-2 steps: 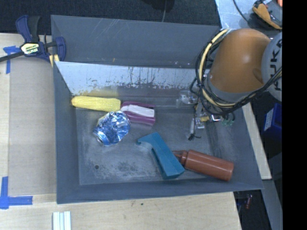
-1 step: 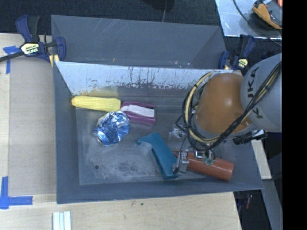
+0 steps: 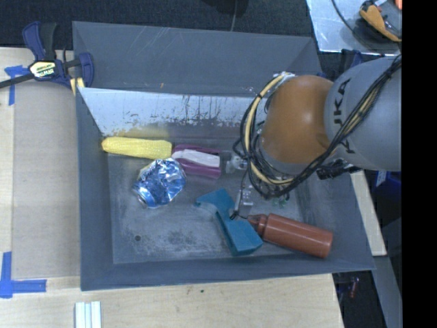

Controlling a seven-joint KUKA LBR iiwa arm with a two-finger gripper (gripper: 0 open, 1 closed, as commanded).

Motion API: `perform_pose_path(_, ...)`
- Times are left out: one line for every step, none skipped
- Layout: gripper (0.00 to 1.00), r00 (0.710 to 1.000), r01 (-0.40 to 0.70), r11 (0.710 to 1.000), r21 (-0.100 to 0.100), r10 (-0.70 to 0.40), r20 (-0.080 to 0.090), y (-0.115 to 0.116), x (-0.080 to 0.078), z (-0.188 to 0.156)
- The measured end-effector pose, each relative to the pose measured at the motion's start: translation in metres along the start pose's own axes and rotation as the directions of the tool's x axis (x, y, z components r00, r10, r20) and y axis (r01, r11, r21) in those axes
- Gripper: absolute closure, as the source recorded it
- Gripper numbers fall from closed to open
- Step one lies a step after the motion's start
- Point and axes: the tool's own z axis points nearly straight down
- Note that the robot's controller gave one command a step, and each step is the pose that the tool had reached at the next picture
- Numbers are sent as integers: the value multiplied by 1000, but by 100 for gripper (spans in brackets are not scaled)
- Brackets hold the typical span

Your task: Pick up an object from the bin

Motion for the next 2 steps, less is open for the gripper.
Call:
perform_pose_path(0,999,-37,999,-2,37,-27,-17,25,42)
perform_pose_path(0,982,-189,982,-3,189,4,29,50,68)
